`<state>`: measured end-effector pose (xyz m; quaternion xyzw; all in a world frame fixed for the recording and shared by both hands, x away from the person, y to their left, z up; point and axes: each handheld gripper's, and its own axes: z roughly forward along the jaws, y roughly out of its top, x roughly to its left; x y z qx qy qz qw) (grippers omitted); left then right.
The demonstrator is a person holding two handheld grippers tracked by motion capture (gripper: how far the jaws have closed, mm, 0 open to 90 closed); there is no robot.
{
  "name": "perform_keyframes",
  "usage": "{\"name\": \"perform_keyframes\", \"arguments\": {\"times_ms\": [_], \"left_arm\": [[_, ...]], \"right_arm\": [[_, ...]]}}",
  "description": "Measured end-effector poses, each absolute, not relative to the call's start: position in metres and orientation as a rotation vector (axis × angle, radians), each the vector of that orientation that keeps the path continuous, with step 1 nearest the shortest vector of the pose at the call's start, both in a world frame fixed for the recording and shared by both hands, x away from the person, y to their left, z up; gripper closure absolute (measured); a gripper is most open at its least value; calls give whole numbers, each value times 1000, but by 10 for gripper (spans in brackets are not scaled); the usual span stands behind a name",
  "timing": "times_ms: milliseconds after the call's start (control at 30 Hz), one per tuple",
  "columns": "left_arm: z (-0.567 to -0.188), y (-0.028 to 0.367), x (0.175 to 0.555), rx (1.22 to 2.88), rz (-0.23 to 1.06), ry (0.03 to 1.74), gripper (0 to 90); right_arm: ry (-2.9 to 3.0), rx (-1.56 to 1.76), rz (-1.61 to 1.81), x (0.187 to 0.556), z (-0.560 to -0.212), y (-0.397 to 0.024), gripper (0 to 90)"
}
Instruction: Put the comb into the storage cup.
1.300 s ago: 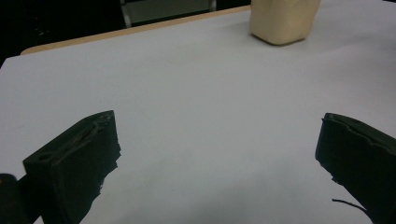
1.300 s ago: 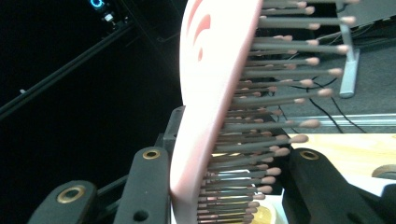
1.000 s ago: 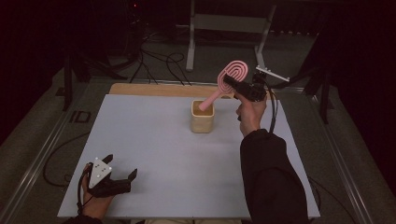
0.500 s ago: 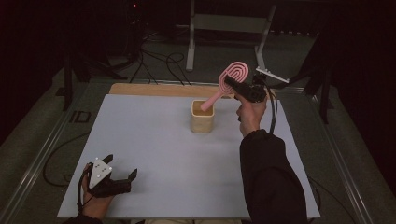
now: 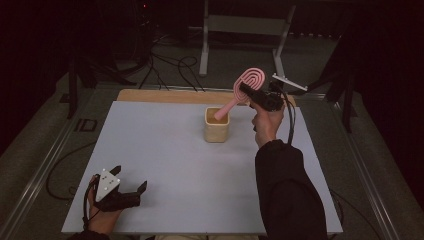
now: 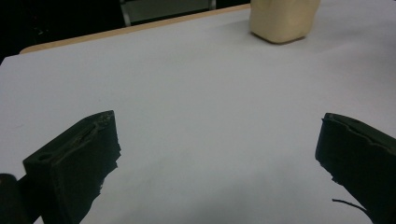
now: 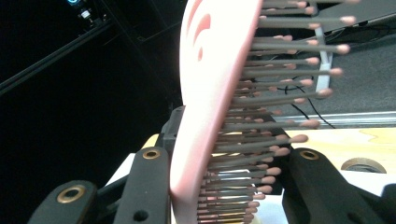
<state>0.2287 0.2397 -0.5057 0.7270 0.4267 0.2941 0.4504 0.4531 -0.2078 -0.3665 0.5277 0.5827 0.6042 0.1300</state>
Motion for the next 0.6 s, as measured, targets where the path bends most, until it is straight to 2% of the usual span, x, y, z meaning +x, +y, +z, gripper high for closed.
{"name": "perform_keyframes", "arguments": {"times_ms": [600], "left_arm": [[-506,240,229,1799,727,1054,3]], "right_arm": [[1711,1536,1716,455,-377,-201,640]]}}
